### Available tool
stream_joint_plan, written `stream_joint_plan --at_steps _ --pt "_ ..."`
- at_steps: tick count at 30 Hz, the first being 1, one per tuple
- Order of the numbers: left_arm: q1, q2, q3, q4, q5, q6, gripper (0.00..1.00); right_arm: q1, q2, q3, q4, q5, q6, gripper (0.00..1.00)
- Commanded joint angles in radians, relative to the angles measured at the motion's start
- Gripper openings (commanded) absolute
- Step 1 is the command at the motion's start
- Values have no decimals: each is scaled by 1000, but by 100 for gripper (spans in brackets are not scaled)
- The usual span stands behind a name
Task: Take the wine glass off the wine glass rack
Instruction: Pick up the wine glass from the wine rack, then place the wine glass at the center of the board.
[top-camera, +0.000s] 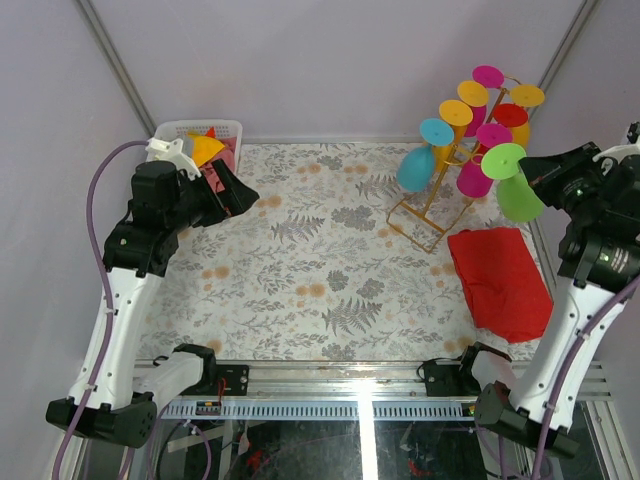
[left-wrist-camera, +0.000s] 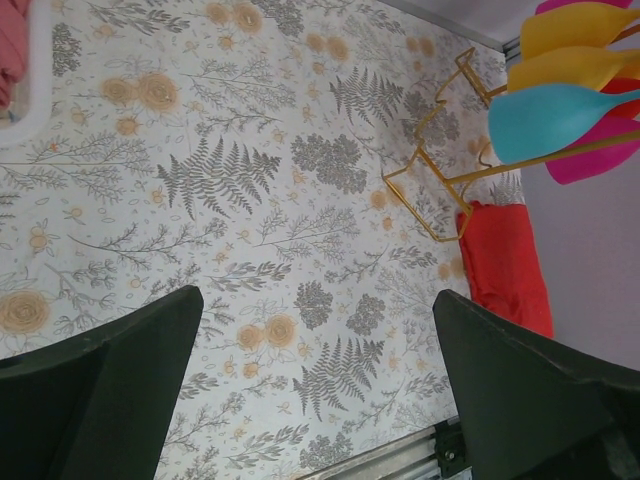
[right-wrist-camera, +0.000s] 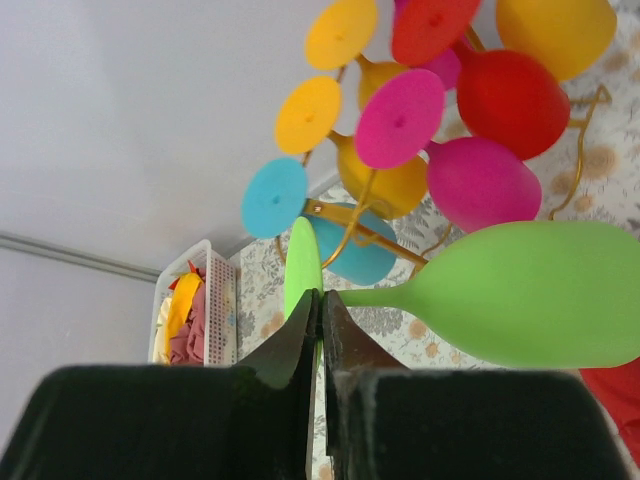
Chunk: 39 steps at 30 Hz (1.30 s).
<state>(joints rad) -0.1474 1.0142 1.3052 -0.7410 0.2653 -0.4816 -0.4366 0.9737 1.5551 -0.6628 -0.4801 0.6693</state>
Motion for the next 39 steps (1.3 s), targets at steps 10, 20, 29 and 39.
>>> stream_joint_plan --at_steps 10,20,29,39 --pt "8 -53 -67 143 166 -34 100 58 -89 -35 157 -449 133 0" --pt "8 -37 -120 241 388 -64 100 255 -1 -38 -50 -603 -54 0" --pt "-29 -56 -226 330 491 -117 100 734 141 24 -204 -158 -201 0" --pt "-73 -117 -299 355 541 -158 99 1081 174 -63 -40 -34 -140 0"
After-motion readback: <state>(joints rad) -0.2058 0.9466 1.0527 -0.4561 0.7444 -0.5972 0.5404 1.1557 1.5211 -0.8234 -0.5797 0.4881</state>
